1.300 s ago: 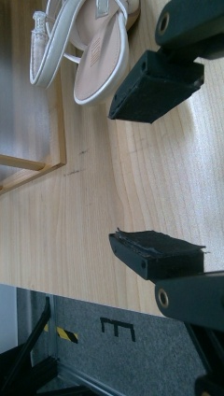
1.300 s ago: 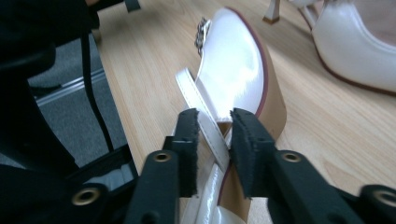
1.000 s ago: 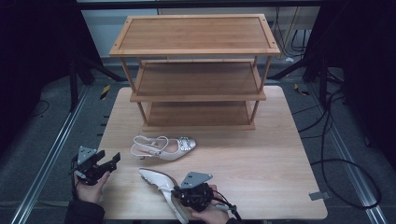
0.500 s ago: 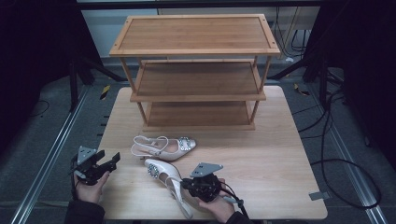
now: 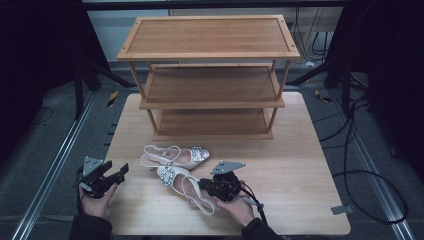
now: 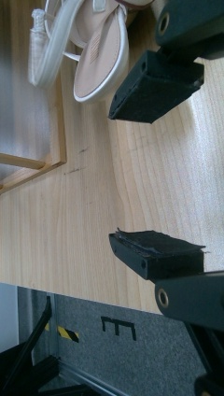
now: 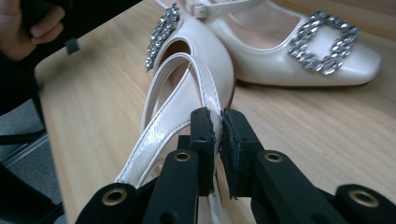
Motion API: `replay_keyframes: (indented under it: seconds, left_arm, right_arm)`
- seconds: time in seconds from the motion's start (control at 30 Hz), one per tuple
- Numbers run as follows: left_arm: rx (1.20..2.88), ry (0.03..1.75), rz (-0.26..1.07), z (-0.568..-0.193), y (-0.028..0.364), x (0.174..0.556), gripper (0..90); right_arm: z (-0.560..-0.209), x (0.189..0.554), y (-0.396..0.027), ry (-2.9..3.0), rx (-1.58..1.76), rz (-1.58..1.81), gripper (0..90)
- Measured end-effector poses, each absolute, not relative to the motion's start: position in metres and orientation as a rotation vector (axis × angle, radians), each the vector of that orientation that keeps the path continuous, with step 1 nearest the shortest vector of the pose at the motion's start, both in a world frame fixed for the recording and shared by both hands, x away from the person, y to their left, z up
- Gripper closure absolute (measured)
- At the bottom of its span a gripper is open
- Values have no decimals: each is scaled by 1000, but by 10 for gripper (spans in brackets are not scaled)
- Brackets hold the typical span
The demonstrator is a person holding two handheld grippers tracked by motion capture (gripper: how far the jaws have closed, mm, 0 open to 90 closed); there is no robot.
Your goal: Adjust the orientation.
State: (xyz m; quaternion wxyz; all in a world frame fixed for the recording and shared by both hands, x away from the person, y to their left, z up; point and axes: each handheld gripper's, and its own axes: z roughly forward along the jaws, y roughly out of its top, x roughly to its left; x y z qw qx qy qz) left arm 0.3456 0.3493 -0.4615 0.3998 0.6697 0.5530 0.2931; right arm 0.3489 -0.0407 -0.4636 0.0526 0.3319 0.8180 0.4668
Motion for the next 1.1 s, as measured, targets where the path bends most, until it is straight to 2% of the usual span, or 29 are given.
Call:
replay_keyframes:
  seconds: [0.4,0.7,0.77,0.93,1.0,1.03,1.07,1.1]
  left_arm:
    - [1700,1394,738,-462,349,346,329]
    - [1701,1394,737,-462,349,346,329]
    - [1698,1394,737,-462,350,346,329]
    - [1697,1395,737,-462,350,345,329]
    - [1697,1395,736,-462,350,345,329]
    - [1695,1394,738,-461,350,345,329]
    - [1695,1394,738,-461,350,345,329]
    - [1695,1394,742,-461,350,345,329]
  right_arm:
    - [-461,370,-39,2507,995,1358,821]
    - [-448,366,-46,2422,950,1409,710]
    - [-443,364,-49,2407,930,1420,667]
    - [-435,352,-59,2382,885,1464,481]
    - [-435,349,-62,2382,874,1473,456]
    - [-434,343,-65,2384,838,1476,369]
    - [-434,343,-65,2384,838,1476,369]
    - [-431,336,-67,2379,796,1471,287]
